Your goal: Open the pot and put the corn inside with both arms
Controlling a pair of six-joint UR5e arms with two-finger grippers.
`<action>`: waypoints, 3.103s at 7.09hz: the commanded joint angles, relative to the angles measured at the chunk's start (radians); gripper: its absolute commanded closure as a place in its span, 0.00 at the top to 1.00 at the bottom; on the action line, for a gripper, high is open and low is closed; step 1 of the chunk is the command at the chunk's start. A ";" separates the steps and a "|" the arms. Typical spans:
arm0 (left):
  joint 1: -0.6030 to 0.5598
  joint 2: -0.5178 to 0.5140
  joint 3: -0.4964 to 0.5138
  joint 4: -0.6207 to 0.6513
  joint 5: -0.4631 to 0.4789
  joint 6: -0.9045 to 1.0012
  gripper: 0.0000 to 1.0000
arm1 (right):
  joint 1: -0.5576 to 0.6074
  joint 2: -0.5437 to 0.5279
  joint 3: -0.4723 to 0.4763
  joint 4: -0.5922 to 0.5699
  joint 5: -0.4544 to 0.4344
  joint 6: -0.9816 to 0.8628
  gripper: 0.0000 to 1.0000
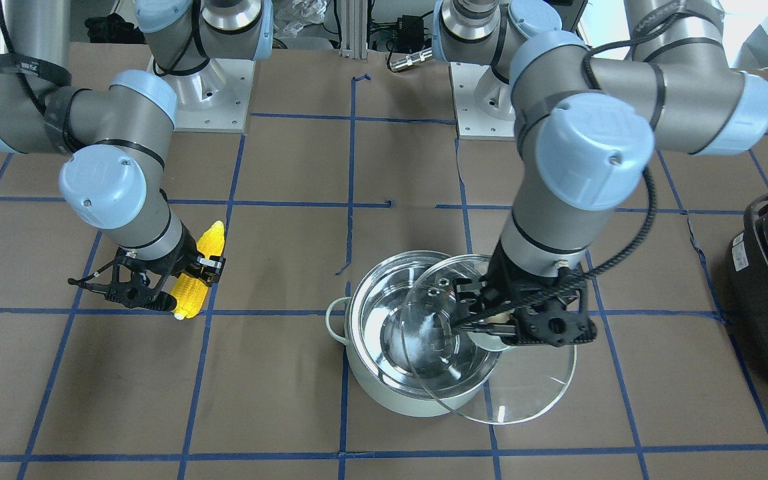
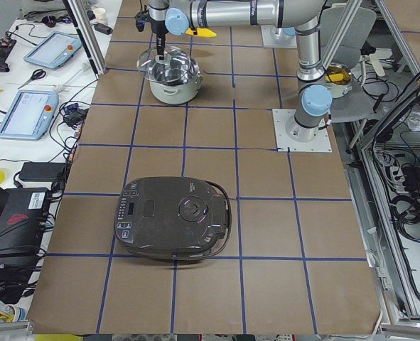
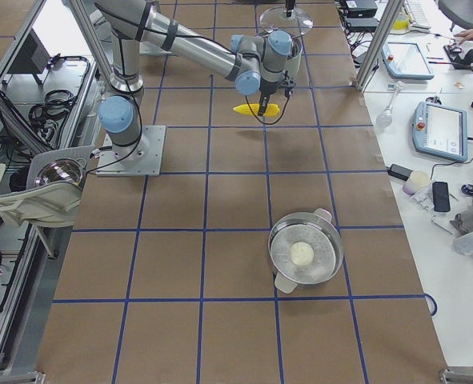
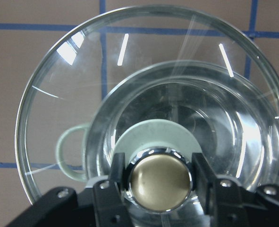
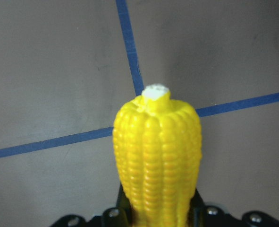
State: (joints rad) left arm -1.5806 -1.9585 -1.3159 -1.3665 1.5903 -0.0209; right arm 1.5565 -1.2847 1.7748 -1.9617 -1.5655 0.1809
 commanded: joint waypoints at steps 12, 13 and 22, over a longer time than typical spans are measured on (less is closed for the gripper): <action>0.390 0.061 -0.566 0.501 0.014 0.443 0.00 | 0.484 0.372 -0.661 0.110 0.015 0.404 0.23; 0.398 0.059 -0.574 0.509 0.004 0.443 0.00 | 0.484 0.373 -0.654 0.086 0.016 0.396 0.92; 0.366 0.098 -0.424 0.326 -0.038 0.408 1.00 | 0.302 0.135 -0.580 0.312 -0.080 0.203 1.00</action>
State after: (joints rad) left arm -1.1980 -1.8822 -1.8065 -0.9308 1.5582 0.3957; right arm 1.9304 -1.0771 1.1607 -1.7265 -1.6288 0.4146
